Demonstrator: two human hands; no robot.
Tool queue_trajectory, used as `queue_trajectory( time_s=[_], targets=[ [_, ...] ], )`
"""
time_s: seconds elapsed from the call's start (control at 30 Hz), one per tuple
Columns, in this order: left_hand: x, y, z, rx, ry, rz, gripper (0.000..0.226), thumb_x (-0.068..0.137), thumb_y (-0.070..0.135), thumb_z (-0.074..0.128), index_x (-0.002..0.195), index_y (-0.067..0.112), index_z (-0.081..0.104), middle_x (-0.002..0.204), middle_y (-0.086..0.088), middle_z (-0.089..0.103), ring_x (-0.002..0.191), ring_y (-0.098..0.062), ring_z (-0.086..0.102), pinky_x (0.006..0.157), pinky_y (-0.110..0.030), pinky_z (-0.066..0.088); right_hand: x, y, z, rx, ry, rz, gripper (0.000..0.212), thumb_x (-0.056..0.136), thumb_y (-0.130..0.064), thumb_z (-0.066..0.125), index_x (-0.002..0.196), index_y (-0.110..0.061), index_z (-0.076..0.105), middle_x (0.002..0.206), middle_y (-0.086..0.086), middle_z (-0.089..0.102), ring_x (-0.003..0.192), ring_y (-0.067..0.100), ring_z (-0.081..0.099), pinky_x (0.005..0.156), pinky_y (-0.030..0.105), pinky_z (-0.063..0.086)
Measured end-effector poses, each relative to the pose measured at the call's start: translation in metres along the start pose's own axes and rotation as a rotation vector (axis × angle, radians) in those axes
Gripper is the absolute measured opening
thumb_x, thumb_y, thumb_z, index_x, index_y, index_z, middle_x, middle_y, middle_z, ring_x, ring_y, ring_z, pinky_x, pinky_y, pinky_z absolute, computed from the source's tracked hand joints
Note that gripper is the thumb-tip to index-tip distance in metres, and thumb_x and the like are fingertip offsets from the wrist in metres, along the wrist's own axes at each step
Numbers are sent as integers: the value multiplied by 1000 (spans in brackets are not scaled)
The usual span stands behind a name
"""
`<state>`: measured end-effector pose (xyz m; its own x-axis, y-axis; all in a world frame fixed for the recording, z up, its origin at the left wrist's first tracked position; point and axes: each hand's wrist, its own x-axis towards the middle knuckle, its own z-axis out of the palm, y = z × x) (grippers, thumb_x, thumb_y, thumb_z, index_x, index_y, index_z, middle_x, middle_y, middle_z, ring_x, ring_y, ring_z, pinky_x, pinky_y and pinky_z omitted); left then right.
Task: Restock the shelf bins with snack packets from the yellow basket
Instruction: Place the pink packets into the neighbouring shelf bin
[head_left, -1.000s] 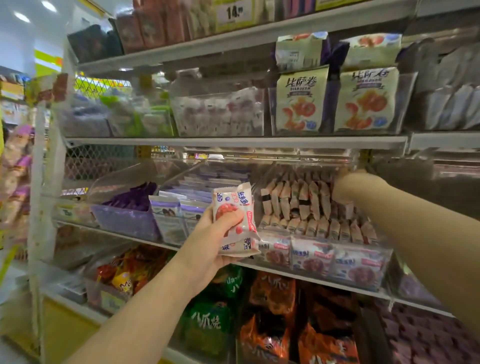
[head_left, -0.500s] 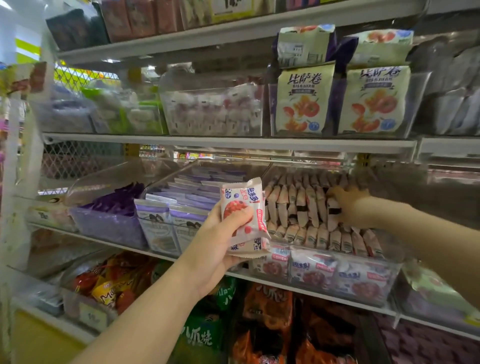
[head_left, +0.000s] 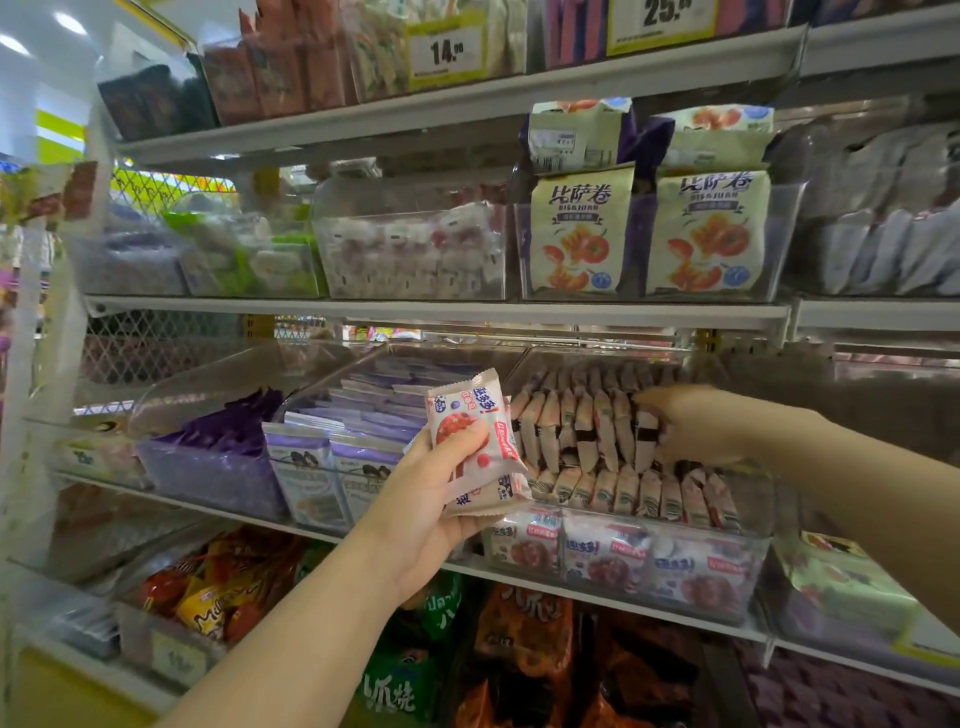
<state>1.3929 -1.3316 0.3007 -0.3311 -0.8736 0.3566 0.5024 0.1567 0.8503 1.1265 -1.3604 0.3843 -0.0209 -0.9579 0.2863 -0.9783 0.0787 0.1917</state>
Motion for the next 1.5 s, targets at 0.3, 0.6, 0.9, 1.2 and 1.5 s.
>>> queue_trajectory(
  time_s=[0.3, 0.6, 0.9, 1.2, 1.5],
  targets=[
    [21, -4, 29, -195, -103, -135, 28, 86, 36, 57, 83, 17, 79, 91, -10, 73, 73, -21, 69, 64, -32, 56, -57, -44, -8, 1125, -119, -592, 97, 64, -43, 84, 132, -69, 20, 142, -17, 29, 106, 12, 66, 87, 35, 56],
    [49, -1, 51, 209, -173, -281, 52, 96, 55, 36, 111, 19, 69, 97, -7, 70, 77, -18, 63, 79, -36, 49, -42, -46, 11, 873, 280, -481, 81, 64, -56, 77, 131, -56, 32, 131, -24, 44, 121, -8, 40, 100, 17, 36],
    [69, -1, 46, 1386, 240, -35, 80, 90, 67, 28, 151, 15, 18, 148, -13, 22, 126, -26, 39, 88, -32, 34, -25, -64, 47, 853, 396, -317, 82, 70, -42, 75, 139, -45, 31, 120, -10, 42, 108, 2, 39, 74, 4, 31],
    [68, -2, 28, 1582, 11, 93, 56, 97, 36, 31, 151, 36, 12, 146, -8, 43, 136, -27, 34, 112, -39, 26, -11, -67, 41, 622, 334, -316, 82, 70, -45, 76, 139, -33, 34, 125, -5, 44, 110, 15, 51, 89, 27, 46],
    [76, -8, -7, 2170, -31, 491, 72, 89, 44, 54, 149, 40, 13, 145, 6, 40, 142, -18, 17, 114, -53, -8, 7, -70, 36, 593, 273, -357, 49, 74, -39, 75, 116, -30, 51, 102, -9, 52, 92, 9, 48, 67, 17, 38]
  ],
)
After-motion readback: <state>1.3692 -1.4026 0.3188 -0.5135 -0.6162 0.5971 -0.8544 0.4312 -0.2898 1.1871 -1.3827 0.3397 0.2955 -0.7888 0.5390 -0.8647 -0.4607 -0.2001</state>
